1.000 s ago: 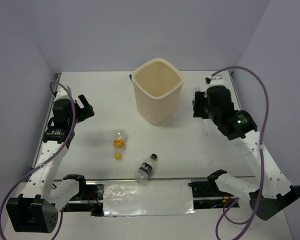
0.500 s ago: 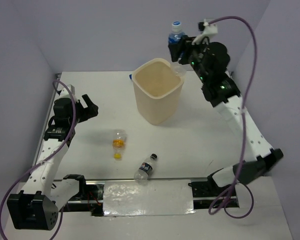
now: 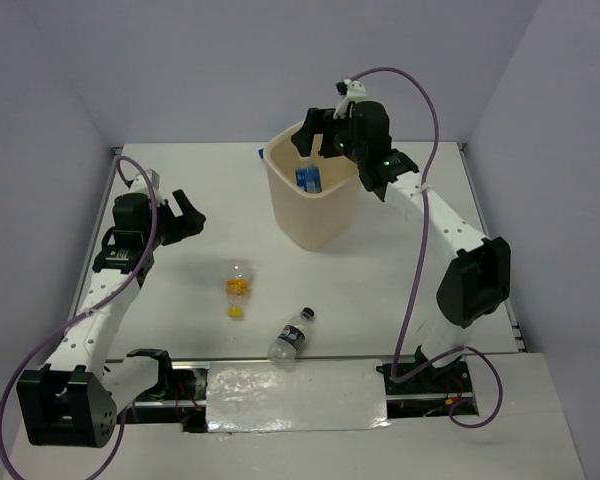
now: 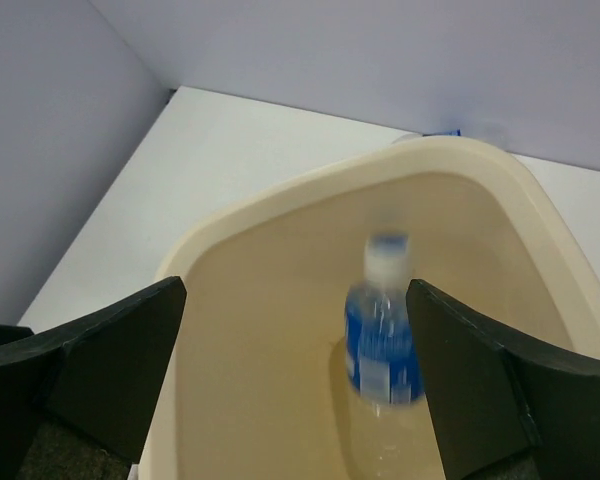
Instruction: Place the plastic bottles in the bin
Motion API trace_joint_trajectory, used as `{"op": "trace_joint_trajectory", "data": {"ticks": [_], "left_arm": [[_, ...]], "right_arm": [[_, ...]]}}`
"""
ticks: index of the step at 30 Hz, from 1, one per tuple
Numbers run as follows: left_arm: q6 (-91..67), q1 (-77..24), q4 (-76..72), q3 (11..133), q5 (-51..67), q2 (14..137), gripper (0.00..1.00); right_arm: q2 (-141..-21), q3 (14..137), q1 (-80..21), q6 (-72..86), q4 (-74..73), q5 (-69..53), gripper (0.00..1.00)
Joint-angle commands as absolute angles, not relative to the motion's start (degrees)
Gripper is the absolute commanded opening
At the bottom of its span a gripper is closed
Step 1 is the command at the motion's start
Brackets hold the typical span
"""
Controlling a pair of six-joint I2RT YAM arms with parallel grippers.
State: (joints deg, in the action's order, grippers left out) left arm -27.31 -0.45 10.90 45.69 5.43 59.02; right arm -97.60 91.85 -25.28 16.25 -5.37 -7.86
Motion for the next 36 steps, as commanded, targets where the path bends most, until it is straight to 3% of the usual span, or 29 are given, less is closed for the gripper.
{"op": "trace_joint_trajectory", "data": {"ticks": [1, 8, 16, 21, 27, 36], "left_arm": [[-27.5, -0.3, 9.1, 47.8, 6.9, 59.1, 0.99], [-27.9, -0.3, 9.4, 47.3, 8.3, 58.8, 1.0], [-28.3, -7.2, 12.0, 45.8, 3.4, 60.7, 0.99], [-28.9, -16.1, 13.3, 45.3, 0.7, 65.4, 0.99], [-31.3, -21.5, 19.7, 45.4, -8.9, 71.8, 0.99], [-32.1, -24.7, 7.4, 36.7, 5.1, 72.9, 0.99]], "right_arm": [[-93.3, 94.0, -25.6, 16.6, -1.6, -9.2, 0.99], [-86.9, 93.0, -25.5, 15.8, -4.3, -5.8, 1.0], [-71.0, 84.2, -20.0, 21.4, -14.4, 19.0, 1.0], [-62.4, 70.2, -6.9, 31.8, -18.3, 11.4, 1.0], [-60.1, 59.6, -4.0, 33.3, -16.6, 10.8, 1.0], [-66.5, 55.4, -2.7, 31.3, -15.2, 4.8, 1.0]]}}
